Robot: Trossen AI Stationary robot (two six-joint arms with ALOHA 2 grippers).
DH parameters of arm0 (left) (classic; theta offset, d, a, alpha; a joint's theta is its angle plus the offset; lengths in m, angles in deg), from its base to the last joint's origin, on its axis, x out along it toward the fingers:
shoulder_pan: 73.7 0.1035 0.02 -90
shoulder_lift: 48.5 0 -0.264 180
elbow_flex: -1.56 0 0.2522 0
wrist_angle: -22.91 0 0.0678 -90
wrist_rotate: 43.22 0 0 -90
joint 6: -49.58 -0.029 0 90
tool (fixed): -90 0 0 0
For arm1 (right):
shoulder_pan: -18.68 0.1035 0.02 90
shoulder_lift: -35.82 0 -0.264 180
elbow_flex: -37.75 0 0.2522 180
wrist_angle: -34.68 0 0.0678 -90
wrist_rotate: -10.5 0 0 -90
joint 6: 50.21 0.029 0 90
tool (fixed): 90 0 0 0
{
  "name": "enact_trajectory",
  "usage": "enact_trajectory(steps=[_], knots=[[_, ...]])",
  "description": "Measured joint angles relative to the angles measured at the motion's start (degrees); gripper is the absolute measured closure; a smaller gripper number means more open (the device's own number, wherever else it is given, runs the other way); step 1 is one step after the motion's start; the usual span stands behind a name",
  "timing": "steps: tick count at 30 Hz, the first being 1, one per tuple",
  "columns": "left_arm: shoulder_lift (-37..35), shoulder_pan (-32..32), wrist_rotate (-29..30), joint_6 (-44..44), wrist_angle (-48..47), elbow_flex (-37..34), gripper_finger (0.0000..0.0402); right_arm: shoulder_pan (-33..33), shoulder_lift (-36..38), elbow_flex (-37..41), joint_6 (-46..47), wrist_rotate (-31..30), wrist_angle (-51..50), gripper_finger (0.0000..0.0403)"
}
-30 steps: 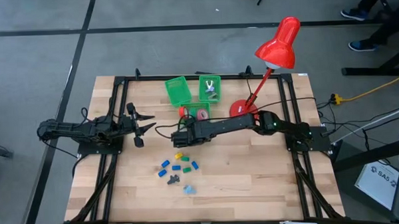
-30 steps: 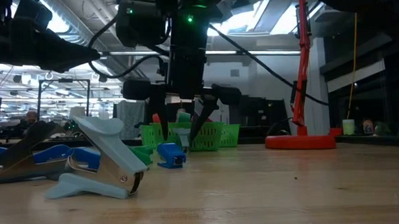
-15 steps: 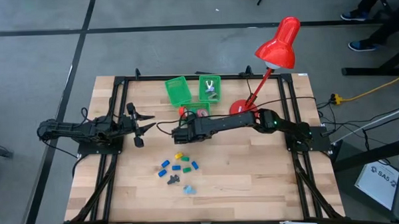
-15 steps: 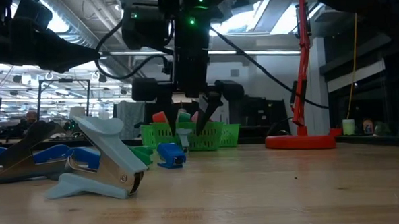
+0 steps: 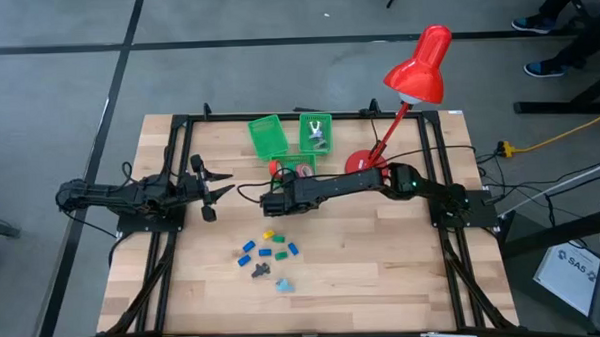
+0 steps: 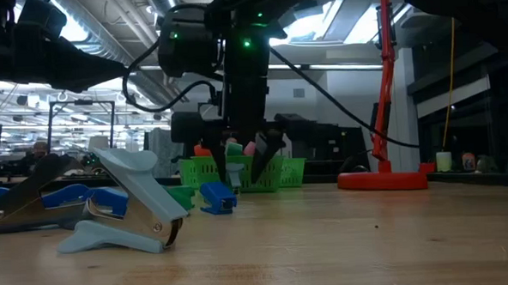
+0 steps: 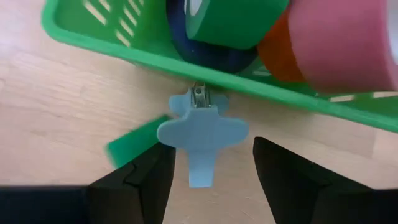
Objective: Pick and place Stapler, Stapler remover, tape
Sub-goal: Put the blue staple remover into the right green bin
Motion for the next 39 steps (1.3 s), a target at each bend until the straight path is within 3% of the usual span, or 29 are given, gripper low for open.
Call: enact_trajectory(steps=[5,14,21,29,39], knots=[[0.0,0.0,0.0,0.0,0.0,0.0,0.0274,0.0,-0.1,0.0,-2.6,0.0,1.0,0.0211],[0.0,0.0,0.0,0.0,0.0,0.0,0.0274,0.5,-0.1,0.0,-2.4,1.4,2.2,0.0353],[0.0,0.0,0.0,0.0,0.0,0.0,0.0274,2.4,0.3,-4.8,-1.1,1.8,-3.7,0.0353],[0.0,0.0,0.0,0.0,0.1,0.0,0.0274,2.3,0.8,-17.0,-1.1,-4.4,-15.4,0.0343],[0.0,0.0,0.0,0.0,0.1,0.0,0.0274,-4.1,6.1,-16.7,-1.1,-8.6,-20.5,0.0348]])
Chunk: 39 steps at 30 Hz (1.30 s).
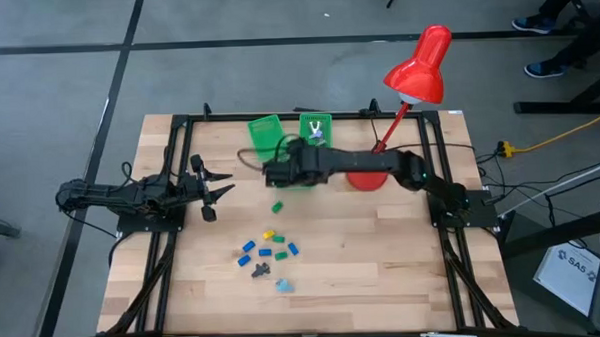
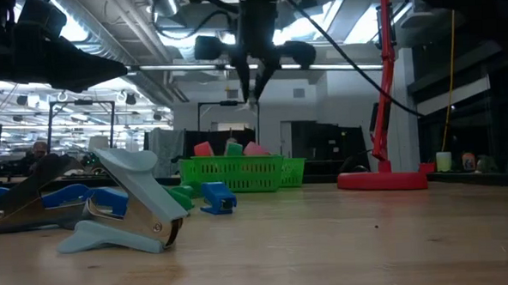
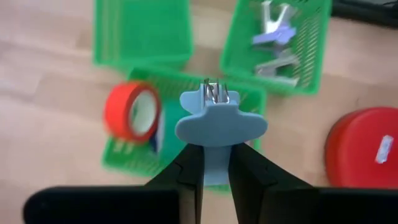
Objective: Pick and place Stapler, Stapler remover, tape
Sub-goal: Put the blue staple remover into the right green bin
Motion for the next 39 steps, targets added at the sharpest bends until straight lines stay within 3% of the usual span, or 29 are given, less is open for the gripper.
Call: enact_trajectory(steps=[7,14,17,21,26,39], knots=[[0.0,0.0,0.0,0.0,0.0,0.0,0.0274,-8.0,0.3,0.0,-0.2,-0.5,-1.9,0.0344],[0.0,0.0,0.0,0.0,0.0,0.0,0.0274,-15.6,0.3,0.9,-0.2,4.0,-3.6,0.0341],[0.0,0.0,0.0,0.0,0.0,0.0,0.0274,-17.3,0.3,0.9,-4.7,4.5,-2.8,0.0329],[0.0,0.0,0.0,0.0,0.0,0.0,0.0274,-18.4,0.3,0.9,-12.1,4.4,0.3,0.0294],[0.0,0.0,0.0,0.0,0.0,0.0,0.0274,-18.6,0.3,0.9,-14.6,4.4,0.0,0.0239],[0.0,0.0,0.0,0.0,0.0,0.0,0.0274,-13.3,0.3,0.9,-6.8,10.5,-6.5,0.0093]])
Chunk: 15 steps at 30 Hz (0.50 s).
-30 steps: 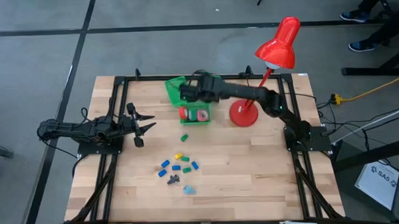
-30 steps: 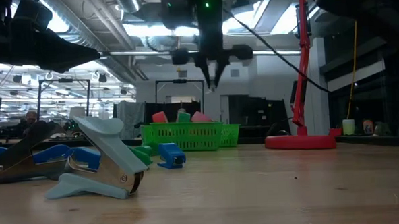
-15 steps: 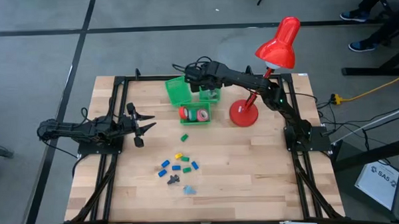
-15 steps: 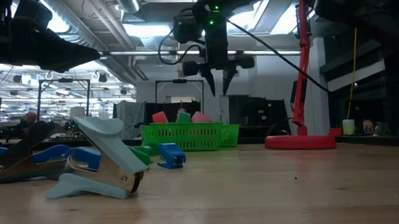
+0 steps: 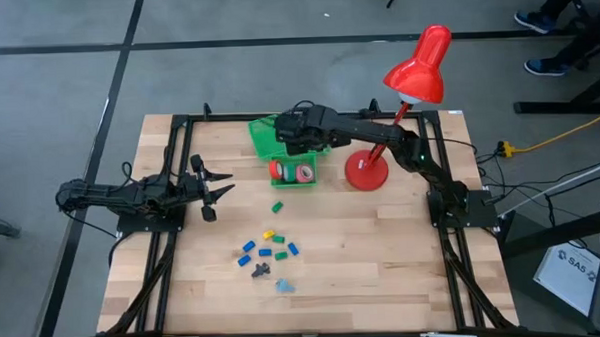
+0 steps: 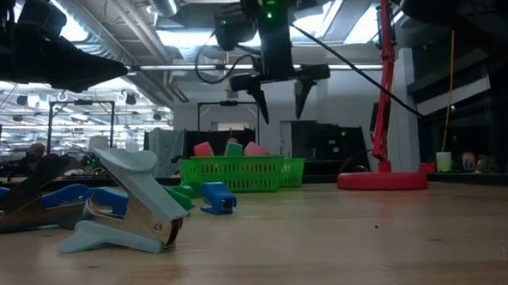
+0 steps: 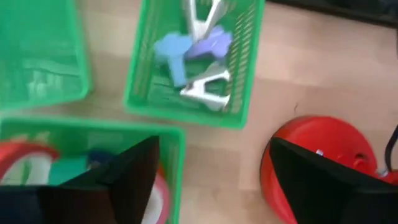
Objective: Pick and place Stapler, Stapler remover, tape
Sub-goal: Put the blue staple remover into the right green bin
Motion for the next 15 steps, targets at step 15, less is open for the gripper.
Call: enact_trajectory(steps=[15], knots=[[0.0,0.0,0.0,0.0,0.0,0.0,0.0274,16.6,0.0,0.0,0.2,2.6,3.7,0.0073]])
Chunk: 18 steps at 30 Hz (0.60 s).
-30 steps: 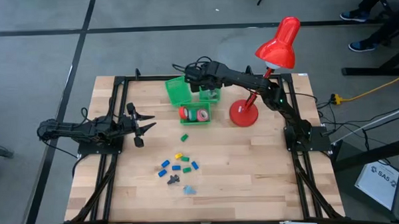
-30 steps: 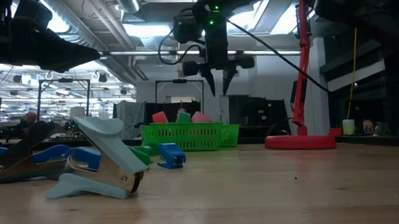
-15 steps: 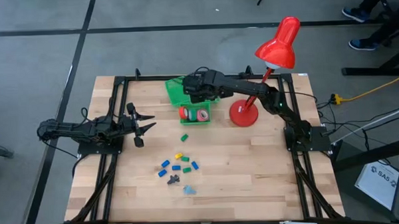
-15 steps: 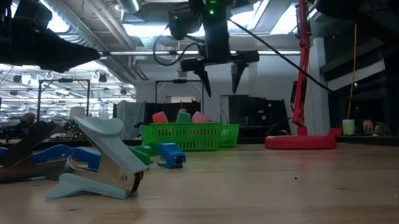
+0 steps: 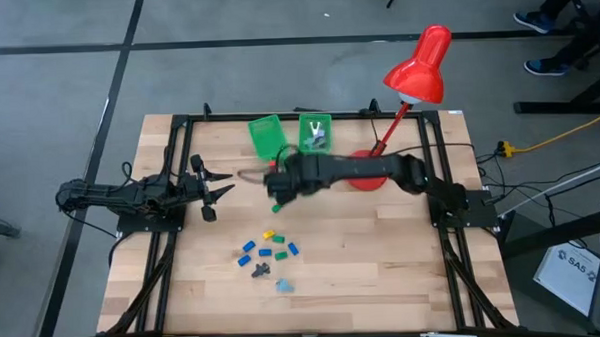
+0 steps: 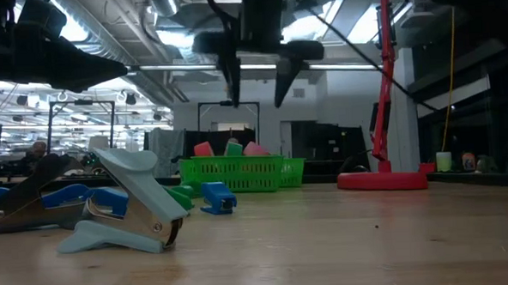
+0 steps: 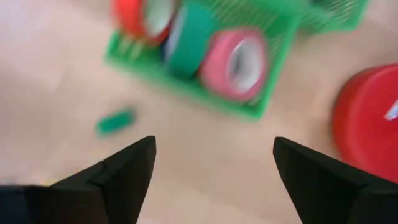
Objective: Pick and place Stapler, Stapler remover, tape
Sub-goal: Put the blue staple remover into the right green bin
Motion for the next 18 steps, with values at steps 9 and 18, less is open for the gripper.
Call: enact_trajectory(steps=[9,18], knots=[[0.0,0.0,0.0,0.0,0.0,0.0,0.0274,9.0,0.0,0.0,-1.3,2.6,1.8,0.0073],[0.0,0.0,0.0,0.0,0.0,0.0,0.0274,14.9,0.0,0.0,-8.6,7.3,10.8,0.0072]])
